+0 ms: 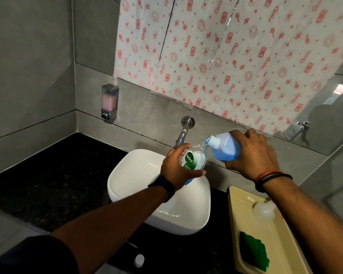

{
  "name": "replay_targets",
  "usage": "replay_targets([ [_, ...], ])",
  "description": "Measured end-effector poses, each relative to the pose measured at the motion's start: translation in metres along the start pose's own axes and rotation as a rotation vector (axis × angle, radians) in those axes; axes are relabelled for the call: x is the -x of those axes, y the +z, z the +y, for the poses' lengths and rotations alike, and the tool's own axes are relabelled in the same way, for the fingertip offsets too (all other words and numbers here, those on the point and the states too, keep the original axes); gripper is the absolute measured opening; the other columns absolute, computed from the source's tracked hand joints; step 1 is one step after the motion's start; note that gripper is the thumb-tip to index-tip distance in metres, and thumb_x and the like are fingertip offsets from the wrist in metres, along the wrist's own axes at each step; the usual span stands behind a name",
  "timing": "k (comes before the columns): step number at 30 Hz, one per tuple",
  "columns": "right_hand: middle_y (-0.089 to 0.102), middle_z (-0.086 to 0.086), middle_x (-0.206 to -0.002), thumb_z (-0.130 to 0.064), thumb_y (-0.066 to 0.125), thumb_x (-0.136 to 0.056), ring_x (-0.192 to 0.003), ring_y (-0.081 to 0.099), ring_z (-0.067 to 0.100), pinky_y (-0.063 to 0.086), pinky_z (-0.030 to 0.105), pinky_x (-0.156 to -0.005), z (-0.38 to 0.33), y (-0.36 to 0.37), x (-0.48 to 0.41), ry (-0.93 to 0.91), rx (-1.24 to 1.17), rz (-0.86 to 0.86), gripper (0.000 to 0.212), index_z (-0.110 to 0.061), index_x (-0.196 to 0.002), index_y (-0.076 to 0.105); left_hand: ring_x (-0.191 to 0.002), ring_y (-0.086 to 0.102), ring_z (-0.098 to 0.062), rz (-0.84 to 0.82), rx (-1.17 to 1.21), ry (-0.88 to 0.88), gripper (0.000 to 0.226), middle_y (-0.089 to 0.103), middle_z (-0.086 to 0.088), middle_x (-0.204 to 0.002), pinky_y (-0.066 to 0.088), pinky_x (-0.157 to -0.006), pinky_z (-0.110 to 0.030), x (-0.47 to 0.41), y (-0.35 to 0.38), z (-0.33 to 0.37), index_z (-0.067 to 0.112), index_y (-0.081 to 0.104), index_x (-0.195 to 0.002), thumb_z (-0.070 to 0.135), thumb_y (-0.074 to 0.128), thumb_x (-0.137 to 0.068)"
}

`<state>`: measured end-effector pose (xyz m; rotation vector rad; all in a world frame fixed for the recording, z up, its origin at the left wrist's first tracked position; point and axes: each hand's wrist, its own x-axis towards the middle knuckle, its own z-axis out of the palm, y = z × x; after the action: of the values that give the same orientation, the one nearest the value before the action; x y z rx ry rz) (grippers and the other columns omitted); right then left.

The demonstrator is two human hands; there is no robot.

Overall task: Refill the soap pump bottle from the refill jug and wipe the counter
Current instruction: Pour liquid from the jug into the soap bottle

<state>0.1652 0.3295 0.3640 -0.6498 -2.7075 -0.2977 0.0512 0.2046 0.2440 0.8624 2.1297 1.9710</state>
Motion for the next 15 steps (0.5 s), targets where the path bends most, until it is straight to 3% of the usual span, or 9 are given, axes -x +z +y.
replay_targets([
  [10,0.05,0.01,-0.109,-0.041,0.082,-0.054,-0.101,0.047,0.033,0.047,0.043,-0.077,0.005,0.01,0.0,-0.002,-0.087,0.045,0.084,-0.026,-0.127,0.043,-0.104,0.058,-0.018,0.011,0.046,0.014,0.084,0.06,-0.001,-0.119,0.055,-0.089,-0.04,0.003,0.0,-0.003,0.023,0.052,-0.123,0.033,0.091,-0.049],
  [15,0.045,0.002,-0.096,-0.039,0.081,-0.049,-0.096,0.049,0.031,0.043,0.036,-0.069,0.006,0.027,0.001,0.026,-0.324,0.07,0.078,-0.028,-0.119,0.049,-0.097,0.058,-0.011,0.023,0.118,0.006,0.083,0.059,0.002,-0.115,0.056,-0.081,-0.026,0.008,-0.002,-0.009,0.029,0.053,-0.121,0.031,0.092,-0.048],
])
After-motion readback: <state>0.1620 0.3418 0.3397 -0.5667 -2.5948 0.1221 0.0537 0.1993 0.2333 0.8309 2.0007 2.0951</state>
